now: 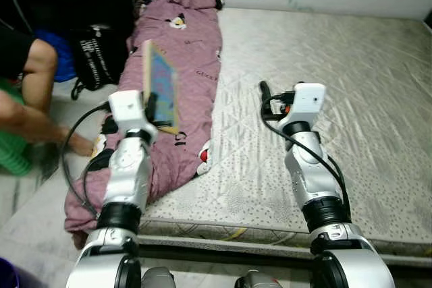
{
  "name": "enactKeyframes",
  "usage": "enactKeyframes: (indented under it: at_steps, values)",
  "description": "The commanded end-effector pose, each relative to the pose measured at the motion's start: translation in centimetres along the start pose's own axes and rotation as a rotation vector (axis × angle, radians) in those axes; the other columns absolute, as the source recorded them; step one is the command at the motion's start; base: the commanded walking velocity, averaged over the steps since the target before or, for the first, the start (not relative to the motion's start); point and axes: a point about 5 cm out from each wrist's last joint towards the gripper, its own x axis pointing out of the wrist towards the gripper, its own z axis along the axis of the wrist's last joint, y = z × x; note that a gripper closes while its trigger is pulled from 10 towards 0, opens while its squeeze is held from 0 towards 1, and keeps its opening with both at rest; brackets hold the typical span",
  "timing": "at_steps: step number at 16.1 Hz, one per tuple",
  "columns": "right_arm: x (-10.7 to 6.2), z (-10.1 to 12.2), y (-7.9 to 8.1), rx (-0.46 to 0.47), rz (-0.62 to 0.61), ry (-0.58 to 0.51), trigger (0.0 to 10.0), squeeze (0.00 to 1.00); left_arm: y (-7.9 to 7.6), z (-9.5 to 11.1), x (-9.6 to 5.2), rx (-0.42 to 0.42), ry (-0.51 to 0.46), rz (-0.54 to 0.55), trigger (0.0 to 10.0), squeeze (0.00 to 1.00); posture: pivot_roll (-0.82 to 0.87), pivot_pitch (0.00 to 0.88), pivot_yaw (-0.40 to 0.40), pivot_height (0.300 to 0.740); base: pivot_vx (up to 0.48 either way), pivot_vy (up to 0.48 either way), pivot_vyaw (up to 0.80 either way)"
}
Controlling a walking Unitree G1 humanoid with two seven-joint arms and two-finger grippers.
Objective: Clean up the room
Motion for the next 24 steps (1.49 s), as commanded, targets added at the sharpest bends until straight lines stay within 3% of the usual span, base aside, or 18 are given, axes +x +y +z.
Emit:
enactKeyframes:
  at_steps: [1,14,24]
  values:
    - [-0.19,-0.16,-0.15,-0.002,-0.007,0.007,10.0,0.0,-0.22,1.05,0.2,0.004,-0.044,-0.009,10.0,0.0,0.02,0.0,-0.002,0.74,0.0,-0.247,0.0]
    - [-0.73,-0.48,-0.4,-0.026,-0.017,0.019,10.0,0.0,-0.07,0.26,-0.09,-0.015,-0.005,-0.006,10.0,0.0,0.01,0.0,0.0,0.74,0.0,-0.321,0.0]
    - [-0.82,-0.44,-0.78,-0.048,-0.014,0.021,10.0,0.0,-0.19,0.15,0.05,-0.018,-0.004,-0.002,10.0,0.0,-0.01,0.0,-0.007,0.74,0.0,0.0,-0.16]
